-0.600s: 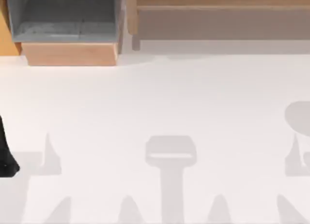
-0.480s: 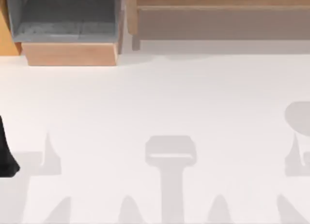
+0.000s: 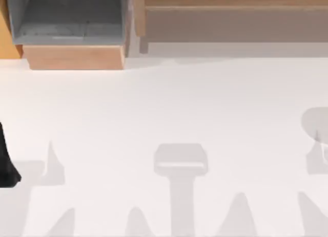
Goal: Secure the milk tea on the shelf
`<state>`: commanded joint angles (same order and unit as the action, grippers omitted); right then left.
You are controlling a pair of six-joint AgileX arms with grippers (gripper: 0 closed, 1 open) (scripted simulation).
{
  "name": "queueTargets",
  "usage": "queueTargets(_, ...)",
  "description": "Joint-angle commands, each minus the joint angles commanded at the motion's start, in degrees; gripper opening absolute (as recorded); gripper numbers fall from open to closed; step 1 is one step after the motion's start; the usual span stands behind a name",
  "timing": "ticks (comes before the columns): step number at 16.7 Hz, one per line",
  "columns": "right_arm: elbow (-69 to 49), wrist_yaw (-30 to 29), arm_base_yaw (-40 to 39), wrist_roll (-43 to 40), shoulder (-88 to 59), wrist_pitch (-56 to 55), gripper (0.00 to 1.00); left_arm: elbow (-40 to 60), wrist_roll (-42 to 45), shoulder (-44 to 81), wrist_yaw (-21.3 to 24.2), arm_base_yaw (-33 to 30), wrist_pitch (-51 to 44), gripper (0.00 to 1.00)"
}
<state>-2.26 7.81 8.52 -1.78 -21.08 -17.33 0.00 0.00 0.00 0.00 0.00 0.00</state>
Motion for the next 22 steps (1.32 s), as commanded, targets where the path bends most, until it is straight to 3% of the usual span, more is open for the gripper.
queueTargets(12, -5.1, 18.1, 19.5, -3.8, -54.9, -39.8, 1.0, 0.0, 0.0, 0.0, 0.0, 0.0, 0.0, 1.0)
queueTargets(22, -6.3, 19.7, 21.2, -4.0, -62.1, -45.0, 1.0, 0.0, 0.0, 0.0, 0.0, 0.0, 0.0, 1.0)
